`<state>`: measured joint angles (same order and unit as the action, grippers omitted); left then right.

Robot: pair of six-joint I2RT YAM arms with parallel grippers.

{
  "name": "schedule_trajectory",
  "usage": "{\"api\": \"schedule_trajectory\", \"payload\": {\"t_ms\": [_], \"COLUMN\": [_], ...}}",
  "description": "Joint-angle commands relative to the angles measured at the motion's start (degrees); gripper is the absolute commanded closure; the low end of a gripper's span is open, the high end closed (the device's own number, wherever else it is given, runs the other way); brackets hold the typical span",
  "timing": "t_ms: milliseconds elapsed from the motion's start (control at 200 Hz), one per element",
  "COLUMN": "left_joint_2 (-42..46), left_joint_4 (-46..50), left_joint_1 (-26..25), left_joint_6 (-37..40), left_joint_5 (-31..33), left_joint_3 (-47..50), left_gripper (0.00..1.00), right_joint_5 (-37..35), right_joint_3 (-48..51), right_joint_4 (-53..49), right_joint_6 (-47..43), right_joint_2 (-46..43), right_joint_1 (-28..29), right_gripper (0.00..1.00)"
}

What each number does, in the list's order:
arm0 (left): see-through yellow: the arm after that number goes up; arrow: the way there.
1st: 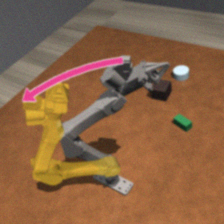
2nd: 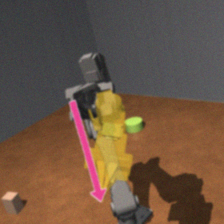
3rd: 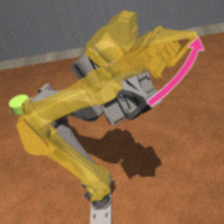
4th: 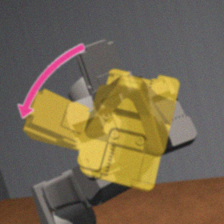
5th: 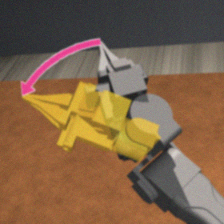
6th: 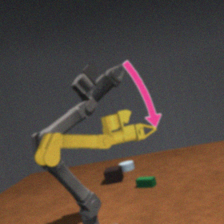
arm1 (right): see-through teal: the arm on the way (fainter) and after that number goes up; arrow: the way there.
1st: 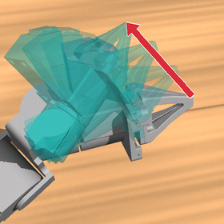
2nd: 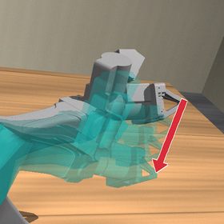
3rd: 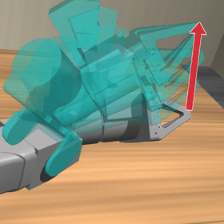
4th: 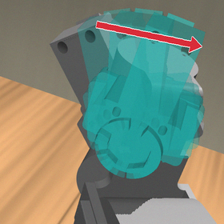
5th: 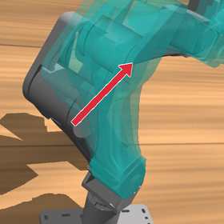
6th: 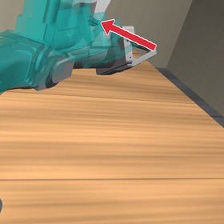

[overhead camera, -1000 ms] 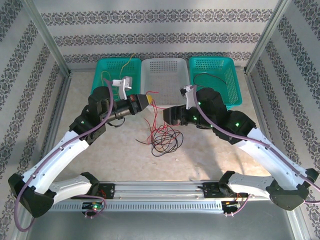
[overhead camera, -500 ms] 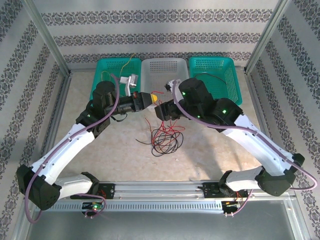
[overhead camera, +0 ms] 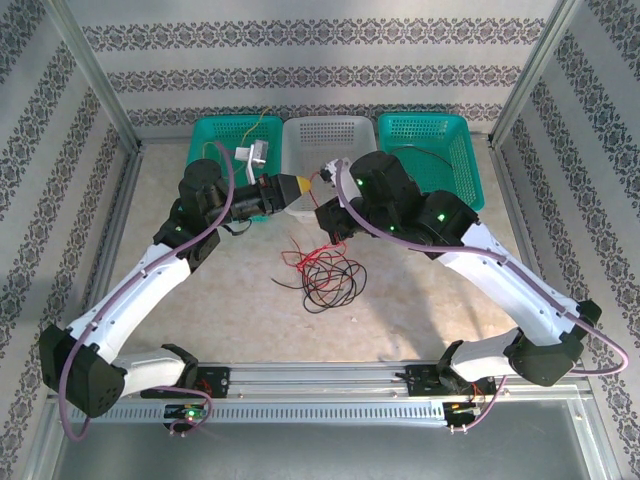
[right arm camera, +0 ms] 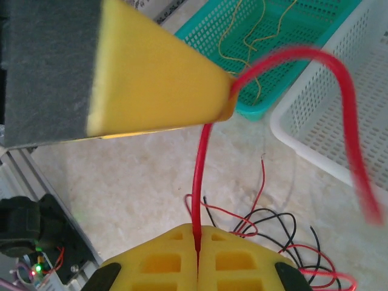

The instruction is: Untangle the cables

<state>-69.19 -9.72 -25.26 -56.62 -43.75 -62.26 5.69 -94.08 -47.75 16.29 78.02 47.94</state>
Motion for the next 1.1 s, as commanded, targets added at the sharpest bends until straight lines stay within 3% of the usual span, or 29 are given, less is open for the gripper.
{"api": "schedule_trajectory", "payload": {"t_ms": [0,230,405,475,560,670,844,1034,1094], "left_joint_2": [-0.2,5.1,11.0,11.1,8.4,4.9,5.2,6.8,6.7], "left_joint_4": [-2.6,4.6,7.2,8.7,10.5,13.8,12.6,8.0,7.3], "left_joint_1": [0.9,-0.1,-5.6,-9.0,-12.2,-12.9,-13.5,-13.5,-13.5], "left_joint_6": [-0.7,5.5,15.2,19.7,25.2,27.8,27.7,24.7,24.0], "left_joint_5": [-0.2,0.9,10.0,17.2,21.6,24.0,21.6,18.9,18.4], "left_joint_3": [1.4,7.6,9.7,8.8,6.2,3.8,6.3,10.6,11.0], "left_gripper": [0.53,0.45,0.36,0.33,0.33,0.44,0.61,0.94,0.99], "right_joint_5": [1.7,0.2,2.6,4.6,6.3,7.4,7.2,7.1,7.0], "right_joint_3": [-2.2,-2.5,-2.5,-2.5,-3.2,-4.7,-5.8,-5.9,-5.9], "right_joint_4": [2.4,3.4,5.0,6.4,7.3,7.2,7.0,7.1,7.1], "right_joint_6": [2.0,6.4,10.4,11.9,13.1,13.5,13.5,13.9,14.0], "right_joint_2": [-1.0,-2.9,-3.3,-3.2,-2.9,-2.3,-3.2,-4.3,-4.6], "right_joint_1": [-1.8,-6.5,-9.2,-9.8,-10.1,-10.1,-10.2,-10.3,-10.3], "right_gripper": [1.0,1.0,1.0,1.0,1.0,1.0,1.0,1.0,1.0]}}
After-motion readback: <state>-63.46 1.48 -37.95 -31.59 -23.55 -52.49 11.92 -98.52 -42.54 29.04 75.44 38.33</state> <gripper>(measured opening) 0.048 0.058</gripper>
